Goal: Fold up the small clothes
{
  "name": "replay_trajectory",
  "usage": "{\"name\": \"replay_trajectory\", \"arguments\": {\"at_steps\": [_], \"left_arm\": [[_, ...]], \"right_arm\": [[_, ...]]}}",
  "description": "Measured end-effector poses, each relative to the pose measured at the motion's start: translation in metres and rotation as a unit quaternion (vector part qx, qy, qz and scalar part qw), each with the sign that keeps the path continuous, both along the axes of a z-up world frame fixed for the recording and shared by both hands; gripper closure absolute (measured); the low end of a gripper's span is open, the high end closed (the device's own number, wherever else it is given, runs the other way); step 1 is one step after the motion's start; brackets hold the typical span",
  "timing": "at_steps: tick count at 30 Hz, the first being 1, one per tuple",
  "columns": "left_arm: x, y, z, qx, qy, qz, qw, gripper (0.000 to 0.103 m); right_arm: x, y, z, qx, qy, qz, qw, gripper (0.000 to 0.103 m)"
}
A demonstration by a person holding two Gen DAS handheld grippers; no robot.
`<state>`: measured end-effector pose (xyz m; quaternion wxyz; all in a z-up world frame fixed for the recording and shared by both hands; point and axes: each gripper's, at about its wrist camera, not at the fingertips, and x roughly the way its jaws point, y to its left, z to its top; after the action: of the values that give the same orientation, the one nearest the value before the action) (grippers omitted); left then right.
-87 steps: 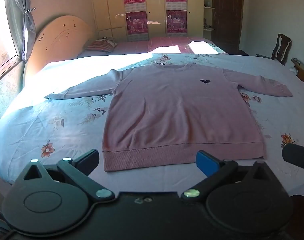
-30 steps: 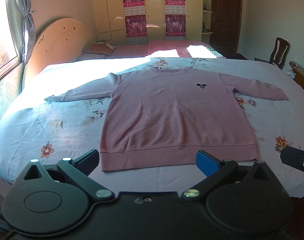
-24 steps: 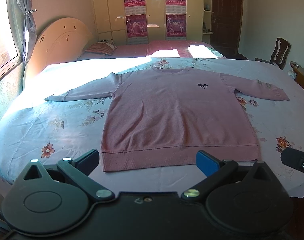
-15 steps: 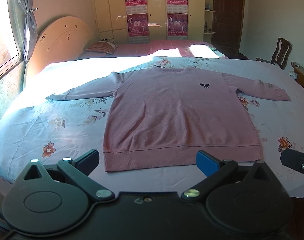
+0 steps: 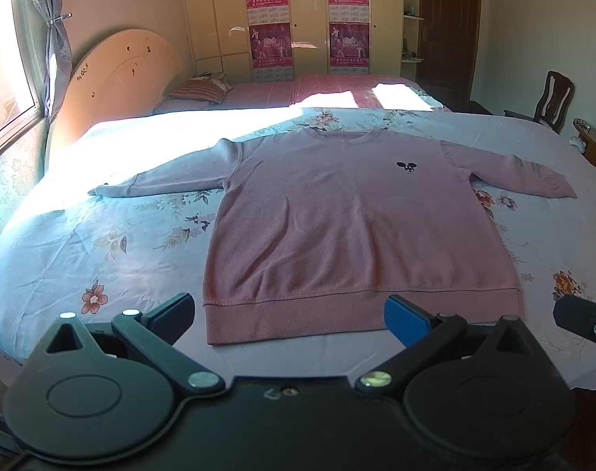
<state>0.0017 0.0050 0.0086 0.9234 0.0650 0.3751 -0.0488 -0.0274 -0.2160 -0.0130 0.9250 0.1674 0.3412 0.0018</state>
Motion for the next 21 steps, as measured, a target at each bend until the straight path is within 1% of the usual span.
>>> {"name": "replay_trajectory", "arguments": {"at_steps": [11,17,21], "left_arm": [[0.036,0.001,-0.006,0.002,0.011,-0.007,0.9999,0.0],[0.076,0.001,-0.017,0.003,0.017,-0.015,0.9997,0.0],[0.113,0.002,-0.026,-0.01,0.024,-0.032,0.9991,0.001]], "right_arm": [[0.026,-0.005,-0.012,-0.006,0.014,-0.024,1.0,0.0],[0.052,-0.014,-0.025,-0.013,0.024,-0.056,0.998,0.0],[0.077,-0.022,-0.035,-0.02,0.023,-0.082,0.996,0.0]]}}
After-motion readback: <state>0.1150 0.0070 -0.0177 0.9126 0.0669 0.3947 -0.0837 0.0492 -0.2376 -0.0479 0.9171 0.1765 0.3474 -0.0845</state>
